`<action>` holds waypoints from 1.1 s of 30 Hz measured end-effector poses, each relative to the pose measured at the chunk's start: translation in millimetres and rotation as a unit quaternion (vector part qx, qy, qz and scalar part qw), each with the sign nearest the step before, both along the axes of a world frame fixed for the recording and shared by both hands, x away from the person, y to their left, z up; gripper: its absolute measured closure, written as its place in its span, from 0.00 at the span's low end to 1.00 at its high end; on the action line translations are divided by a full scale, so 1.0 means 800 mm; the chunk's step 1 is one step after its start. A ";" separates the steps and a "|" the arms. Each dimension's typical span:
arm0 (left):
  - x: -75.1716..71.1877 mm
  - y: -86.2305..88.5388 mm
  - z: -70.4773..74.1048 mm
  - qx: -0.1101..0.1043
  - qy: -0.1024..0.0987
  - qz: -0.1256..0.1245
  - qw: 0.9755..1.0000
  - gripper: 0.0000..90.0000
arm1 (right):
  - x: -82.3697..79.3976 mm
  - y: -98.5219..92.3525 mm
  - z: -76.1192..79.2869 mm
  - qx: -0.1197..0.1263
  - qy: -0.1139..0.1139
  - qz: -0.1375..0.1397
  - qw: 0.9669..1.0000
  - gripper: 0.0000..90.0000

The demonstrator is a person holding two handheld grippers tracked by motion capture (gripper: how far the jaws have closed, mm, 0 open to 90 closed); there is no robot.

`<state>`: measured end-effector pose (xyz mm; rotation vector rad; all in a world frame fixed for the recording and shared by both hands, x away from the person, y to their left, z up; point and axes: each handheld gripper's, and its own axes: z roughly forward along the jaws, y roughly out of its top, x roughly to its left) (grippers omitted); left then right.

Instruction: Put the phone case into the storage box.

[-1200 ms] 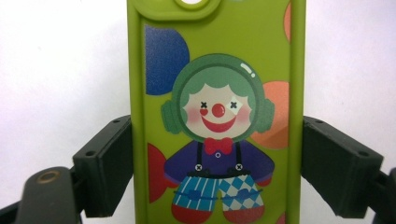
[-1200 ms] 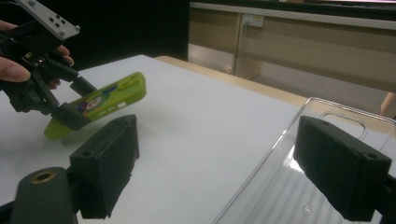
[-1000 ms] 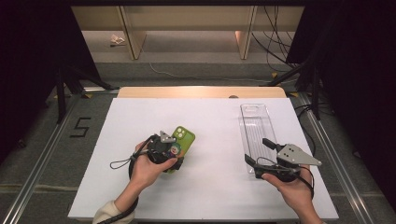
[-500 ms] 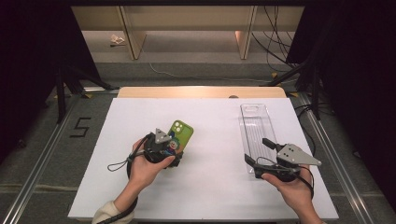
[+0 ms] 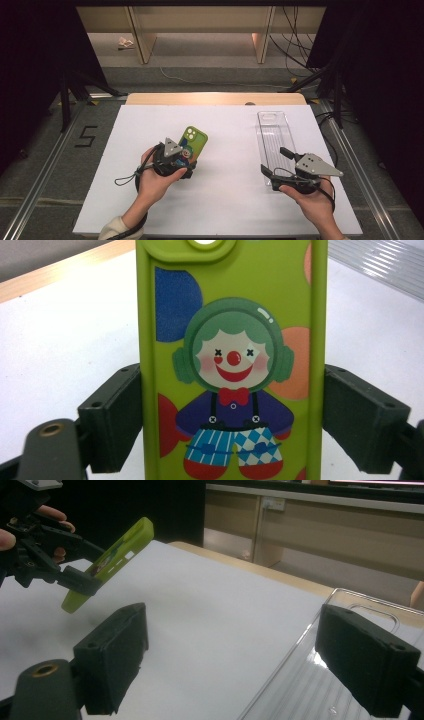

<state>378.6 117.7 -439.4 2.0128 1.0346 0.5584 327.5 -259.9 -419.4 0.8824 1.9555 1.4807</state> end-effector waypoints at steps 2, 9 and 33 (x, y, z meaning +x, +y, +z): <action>-0.001 0.000 0.001 -0.002 -0.004 0.000 1.000 0.18 | 0.001 0.001 0.000 0.000 -0.001 0.001 1.000 0.16; -0.004 -0.001 0.004 -0.005 -0.014 -0.002 1.000 0.18 | 0.002 0.002 0.002 0.000 0.000 0.002 1.000 0.15; -0.008 -0.002 0.009 -0.019 -0.034 -0.006 0.999 0.18 | 0.008 0.020 0.009 0.002 -0.005 0.013 1.000 0.13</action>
